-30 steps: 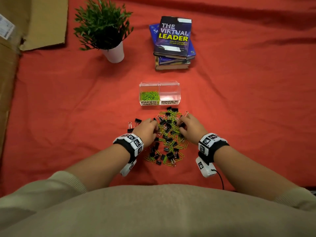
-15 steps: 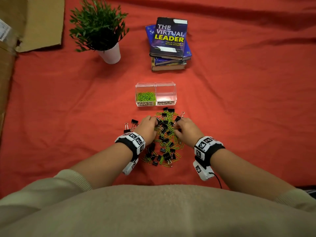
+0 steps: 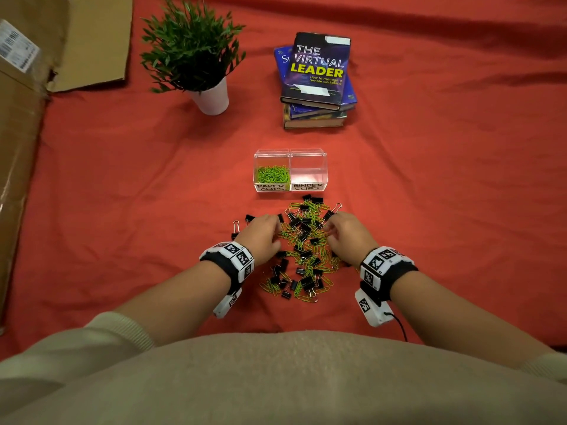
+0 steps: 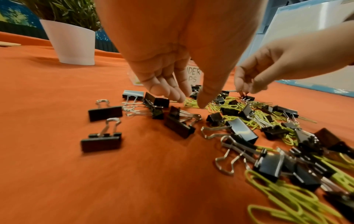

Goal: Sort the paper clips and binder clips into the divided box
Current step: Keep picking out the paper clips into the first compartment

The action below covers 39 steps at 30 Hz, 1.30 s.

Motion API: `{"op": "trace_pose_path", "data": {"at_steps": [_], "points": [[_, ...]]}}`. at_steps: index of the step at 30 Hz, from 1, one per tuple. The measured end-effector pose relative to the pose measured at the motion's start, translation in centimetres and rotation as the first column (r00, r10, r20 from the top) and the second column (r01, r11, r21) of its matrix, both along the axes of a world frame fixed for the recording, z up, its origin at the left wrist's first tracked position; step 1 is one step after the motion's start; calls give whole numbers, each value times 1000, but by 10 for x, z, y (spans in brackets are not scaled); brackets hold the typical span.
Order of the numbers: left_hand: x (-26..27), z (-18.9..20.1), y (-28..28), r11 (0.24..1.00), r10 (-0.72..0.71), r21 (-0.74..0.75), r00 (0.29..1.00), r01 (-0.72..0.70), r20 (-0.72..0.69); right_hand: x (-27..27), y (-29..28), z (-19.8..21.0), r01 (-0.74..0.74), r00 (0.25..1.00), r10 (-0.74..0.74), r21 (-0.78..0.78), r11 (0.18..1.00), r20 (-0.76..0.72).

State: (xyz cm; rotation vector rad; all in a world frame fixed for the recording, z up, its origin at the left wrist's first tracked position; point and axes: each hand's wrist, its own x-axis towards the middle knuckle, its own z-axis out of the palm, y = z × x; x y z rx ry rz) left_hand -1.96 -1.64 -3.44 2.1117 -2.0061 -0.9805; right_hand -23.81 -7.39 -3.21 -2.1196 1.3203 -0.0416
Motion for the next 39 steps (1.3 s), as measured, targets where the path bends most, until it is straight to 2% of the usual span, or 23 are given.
{"op": "trace_pose_path", "data": {"at_steps": [5, 10, 15, 23, 28, 32, 35, 37, 39], "points": [[-12, -2, -11, 997, -57, -55, 998, 59, 36, 20, -1, 0, -103, 994, 102, -19, 994, -46], [-12, -6, -15, 998, -57, -38, 996, 59, 62, 18, -9, 1, 52, 974, -69, -87, 995, -215], [-14, -5, -15, 989, -126, -59, 983, 135, 137, 24, -14, 0, -23, 992, 7, -128, 991, -125], [-22, 5, -10, 945, -297, -25, 891, 325, 344, 38, -15, -7, -203, 956, 157, -173, 964, -246], [-26, 6, -8, 927, -344, 12, 839, 374, 422, 39, -11, -7, -210, 954, 161, -182, 961, -252], [-28, 3, -6, 927, -340, 17, 821, 375, 459, 39, -8, -8, -197, 947, 160, -110, 974, -277], [-27, 3, -5, 929, -339, 21, 831, 369, 441, 35, -9, -3, -138, 969, 134, -5, 990, -209], [-25, 3, -4, 933, -335, 20, 846, 360, 415, 31, -12, 2, -2, 994, 17, 133, 991, -108], [-22, 1, -4, 937, -332, 26, 864, 348, 378, 26, -16, 6, 121, 993, -120, 270, 955, -20]]}}
